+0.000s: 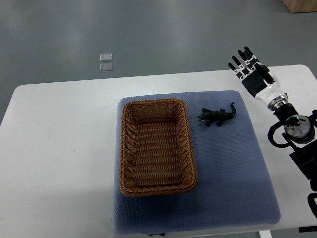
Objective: Place crocodile in brown basket with right hand
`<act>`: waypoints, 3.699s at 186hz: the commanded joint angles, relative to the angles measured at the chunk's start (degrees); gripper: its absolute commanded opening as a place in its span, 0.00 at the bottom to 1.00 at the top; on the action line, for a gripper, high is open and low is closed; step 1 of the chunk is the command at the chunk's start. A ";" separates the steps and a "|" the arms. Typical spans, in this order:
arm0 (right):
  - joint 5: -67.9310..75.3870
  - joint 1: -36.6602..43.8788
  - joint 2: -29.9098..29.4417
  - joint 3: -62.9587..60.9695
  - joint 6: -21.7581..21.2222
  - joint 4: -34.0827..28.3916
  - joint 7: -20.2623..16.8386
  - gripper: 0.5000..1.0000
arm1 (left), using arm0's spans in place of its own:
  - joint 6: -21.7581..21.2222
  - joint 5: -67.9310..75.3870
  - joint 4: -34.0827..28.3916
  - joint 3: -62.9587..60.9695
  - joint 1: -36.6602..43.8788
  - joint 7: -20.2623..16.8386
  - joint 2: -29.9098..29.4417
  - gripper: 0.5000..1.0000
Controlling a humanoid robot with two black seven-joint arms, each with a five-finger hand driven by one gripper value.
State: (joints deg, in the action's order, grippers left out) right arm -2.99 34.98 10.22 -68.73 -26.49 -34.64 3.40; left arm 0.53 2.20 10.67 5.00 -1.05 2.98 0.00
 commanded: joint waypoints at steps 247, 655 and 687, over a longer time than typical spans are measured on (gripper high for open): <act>-67.15 30.76 17.91 45.09 -8.51 -15.98 -10.43 0.86 | -0.09 0.00 -0.12 -0.08 -0.71 0.00 0.00 1.00; -84.46 20.74 15.01 53.35 7.85 -20.47 -8.59 0.00 | -0.18 0.00 -0.30 0.09 0.00 0.00 0.00 1.00; -83.85 24.08 15.97 53.17 7.15 -20.55 -8.59 0.00 | -0.18 0.00 -0.30 0.09 0.00 0.00 0.00 1.00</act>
State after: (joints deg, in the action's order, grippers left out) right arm -87.24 57.07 25.58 -15.41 -19.01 -55.11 -5.18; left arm 0.33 2.20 10.37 5.10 -1.04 3.00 0.00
